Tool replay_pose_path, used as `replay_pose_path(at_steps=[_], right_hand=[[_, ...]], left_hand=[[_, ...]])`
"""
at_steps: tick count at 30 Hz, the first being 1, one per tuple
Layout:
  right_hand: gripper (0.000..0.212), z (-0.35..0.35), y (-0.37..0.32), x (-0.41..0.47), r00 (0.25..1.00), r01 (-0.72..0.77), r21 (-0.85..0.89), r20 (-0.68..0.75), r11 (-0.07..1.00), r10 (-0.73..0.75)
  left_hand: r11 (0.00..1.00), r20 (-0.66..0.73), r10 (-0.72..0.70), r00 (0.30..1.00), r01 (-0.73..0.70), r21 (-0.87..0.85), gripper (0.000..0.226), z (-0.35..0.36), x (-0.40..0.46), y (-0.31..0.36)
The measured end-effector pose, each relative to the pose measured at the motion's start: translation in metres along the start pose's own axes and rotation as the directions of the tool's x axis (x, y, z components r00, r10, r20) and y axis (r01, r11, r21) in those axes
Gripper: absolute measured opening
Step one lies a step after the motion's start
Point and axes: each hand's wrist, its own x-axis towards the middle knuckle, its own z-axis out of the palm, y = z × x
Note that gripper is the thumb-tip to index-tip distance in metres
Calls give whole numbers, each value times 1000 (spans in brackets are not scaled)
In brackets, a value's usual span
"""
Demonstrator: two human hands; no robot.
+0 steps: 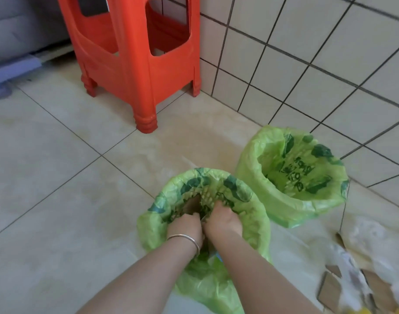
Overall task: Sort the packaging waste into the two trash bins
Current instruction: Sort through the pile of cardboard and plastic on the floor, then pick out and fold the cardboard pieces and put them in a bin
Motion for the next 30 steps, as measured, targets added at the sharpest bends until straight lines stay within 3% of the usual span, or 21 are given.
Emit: replay_pose_path(at_steps=[4,9,11,14,17,21,30], right_hand=[[49,24,0,16,999,-6,21,50,1000,5],[45,32,5,19,987,-80,202,149,976,50],[52,28,6,16,986,-79,250,160,965,39],[58,11,8,5,992,-20,228,124,973,-9],[42,-16,12,-24,995,101,156,-4,983,-101],[28,-61,30,-81,956,245,191,-214,951,-203],[21,-151,166,-232,814,227,317,-581,921,-1]], left_hand=[[999,174,1,985,4,-33,37,16,16,0],[999,243,-7,970,16,-36,43,18,20,3],[999,243,20,970,-13,-32,50,16,17,5],[997,117,81,990,-80,-13,45,2,5,5],[991,-35,134,990,-134,7,35,-25,-19,9],[953,-162,300,940,-303,1,30,-71,-69,31],[724,-314,640,701,-687,-60,22,-112,-219,155]])
